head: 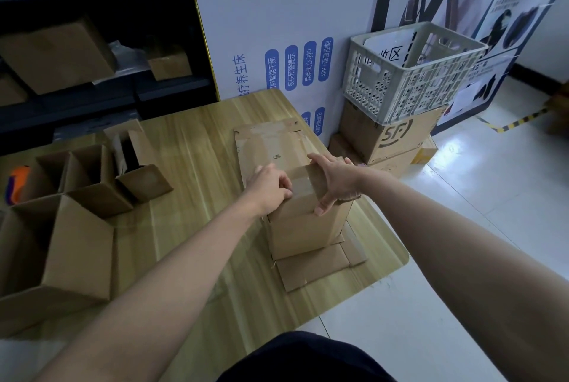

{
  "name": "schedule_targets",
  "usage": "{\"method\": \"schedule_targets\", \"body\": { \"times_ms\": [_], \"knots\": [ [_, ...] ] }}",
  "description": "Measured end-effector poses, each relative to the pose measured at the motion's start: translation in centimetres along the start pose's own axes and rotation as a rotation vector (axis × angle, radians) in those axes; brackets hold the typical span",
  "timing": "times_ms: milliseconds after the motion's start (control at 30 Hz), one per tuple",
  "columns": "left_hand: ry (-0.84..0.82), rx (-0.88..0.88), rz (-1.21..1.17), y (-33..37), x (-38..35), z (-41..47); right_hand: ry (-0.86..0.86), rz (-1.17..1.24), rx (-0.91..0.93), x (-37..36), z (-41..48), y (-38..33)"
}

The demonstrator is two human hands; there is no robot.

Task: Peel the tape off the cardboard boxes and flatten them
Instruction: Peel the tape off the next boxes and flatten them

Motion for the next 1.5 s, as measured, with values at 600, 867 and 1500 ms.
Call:
{"method": "schedule_targets", "body": {
  "times_ms": [600,867,1500],
  "knots": [
    [-0.044,0.293,-0.674,-3.8,5.7,1.6,0.294,0.709,-0.111,1.7,-0.3,1.1],
    [-0.030,0.649,-0.964,-7.5,5.4,1.6,0.022,0.406,-0.230,2.5,0.6,1.0],
    [-0.016,1.072,-1.223,-12.5,2.4,0.8,0.113,-0.012,-0.066,7.3,2.4,-3.4]
  ]
}}
Point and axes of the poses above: each hand's wrist, its own z-axis towards the middle knuckle, its own x-axis out of the back of the hand, y = z × x, the point moved 1 cm from there along z, towards the middle knuckle, and after that the axes turned 12 degrees about -z, right-handed, at the moved point
